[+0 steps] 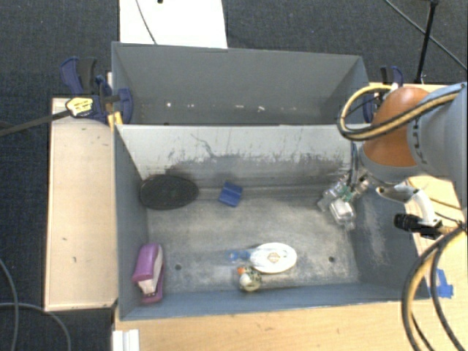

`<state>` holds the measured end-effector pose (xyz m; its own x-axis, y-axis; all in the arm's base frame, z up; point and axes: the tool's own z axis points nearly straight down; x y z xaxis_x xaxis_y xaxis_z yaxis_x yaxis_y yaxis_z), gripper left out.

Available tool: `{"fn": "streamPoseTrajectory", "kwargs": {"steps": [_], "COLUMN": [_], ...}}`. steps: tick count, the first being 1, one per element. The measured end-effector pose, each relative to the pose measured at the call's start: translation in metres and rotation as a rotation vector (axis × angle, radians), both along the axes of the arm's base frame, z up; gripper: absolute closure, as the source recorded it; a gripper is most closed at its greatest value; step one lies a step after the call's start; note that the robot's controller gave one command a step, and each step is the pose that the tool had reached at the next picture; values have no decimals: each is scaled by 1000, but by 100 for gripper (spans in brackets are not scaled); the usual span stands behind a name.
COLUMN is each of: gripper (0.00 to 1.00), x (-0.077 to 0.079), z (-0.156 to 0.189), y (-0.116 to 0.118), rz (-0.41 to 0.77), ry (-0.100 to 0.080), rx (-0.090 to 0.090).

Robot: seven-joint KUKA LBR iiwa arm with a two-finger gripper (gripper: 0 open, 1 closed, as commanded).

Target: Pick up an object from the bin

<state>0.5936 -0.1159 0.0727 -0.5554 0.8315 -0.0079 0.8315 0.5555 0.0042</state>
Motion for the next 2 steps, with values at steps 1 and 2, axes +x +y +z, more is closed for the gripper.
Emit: {"fn": "streamPoseTrajectory", "kwargs": {"steps": [1, 2], "gripper": [100, 100], "x": [1, 4], "z": [16, 89], "y": [0, -1], "rz": [7, 21], "ry": [1, -2], "rx": [1, 2]}}
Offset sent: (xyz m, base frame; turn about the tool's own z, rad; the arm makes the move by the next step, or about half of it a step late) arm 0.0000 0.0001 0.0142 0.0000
